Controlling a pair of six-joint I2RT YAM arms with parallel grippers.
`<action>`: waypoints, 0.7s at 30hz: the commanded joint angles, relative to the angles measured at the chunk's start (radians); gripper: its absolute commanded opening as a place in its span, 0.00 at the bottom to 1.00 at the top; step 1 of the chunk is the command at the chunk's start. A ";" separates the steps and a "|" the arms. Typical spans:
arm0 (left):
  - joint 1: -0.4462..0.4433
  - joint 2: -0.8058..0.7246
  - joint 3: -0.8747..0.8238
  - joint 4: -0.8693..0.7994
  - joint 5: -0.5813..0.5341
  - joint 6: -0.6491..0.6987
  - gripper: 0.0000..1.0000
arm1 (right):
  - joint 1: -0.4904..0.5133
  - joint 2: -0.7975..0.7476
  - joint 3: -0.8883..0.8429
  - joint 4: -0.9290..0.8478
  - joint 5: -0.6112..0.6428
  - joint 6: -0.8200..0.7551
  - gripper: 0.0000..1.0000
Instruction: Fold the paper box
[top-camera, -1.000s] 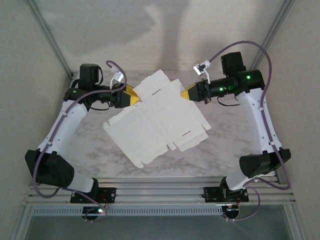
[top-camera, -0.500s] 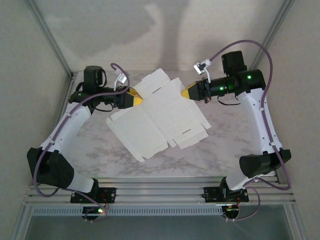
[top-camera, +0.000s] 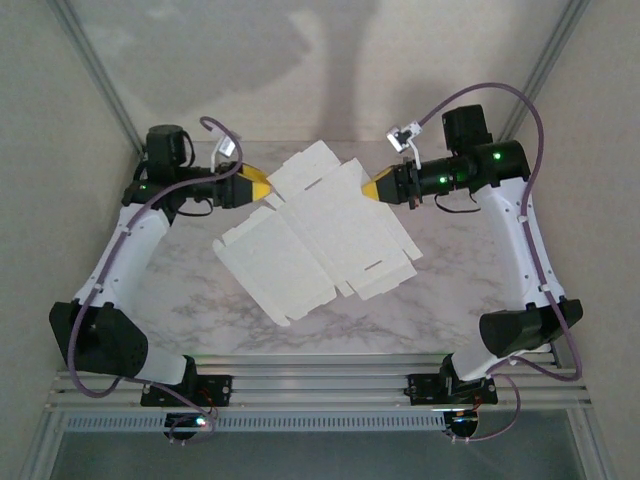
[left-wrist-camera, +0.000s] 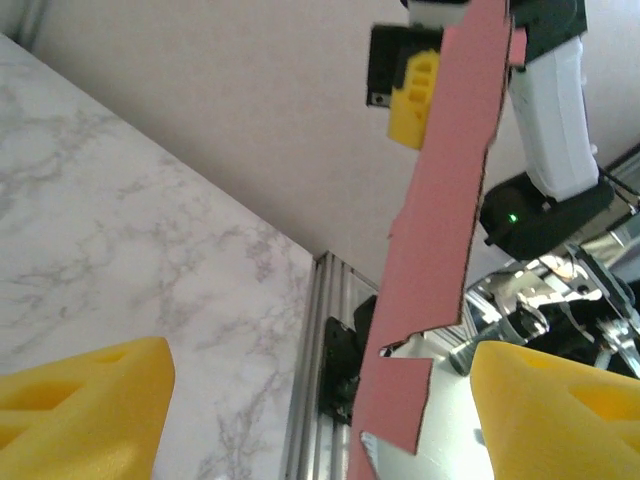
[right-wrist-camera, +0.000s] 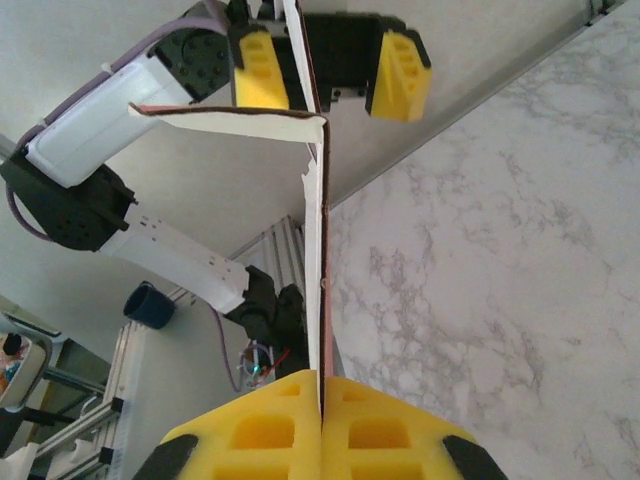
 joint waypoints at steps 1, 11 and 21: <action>0.045 -0.034 0.003 0.045 0.023 -0.023 0.76 | -0.008 -0.049 -0.017 -0.004 -0.046 -0.021 0.00; -0.001 -0.027 -0.030 0.028 0.023 -0.001 0.72 | -0.008 -0.051 -0.024 0.093 -0.114 0.044 0.00; -0.066 -0.033 0.000 -0.014 0.037 -0.006 0.70 | -0.008 -0.019 -0.021 0.066 -0.090 0.035 0.00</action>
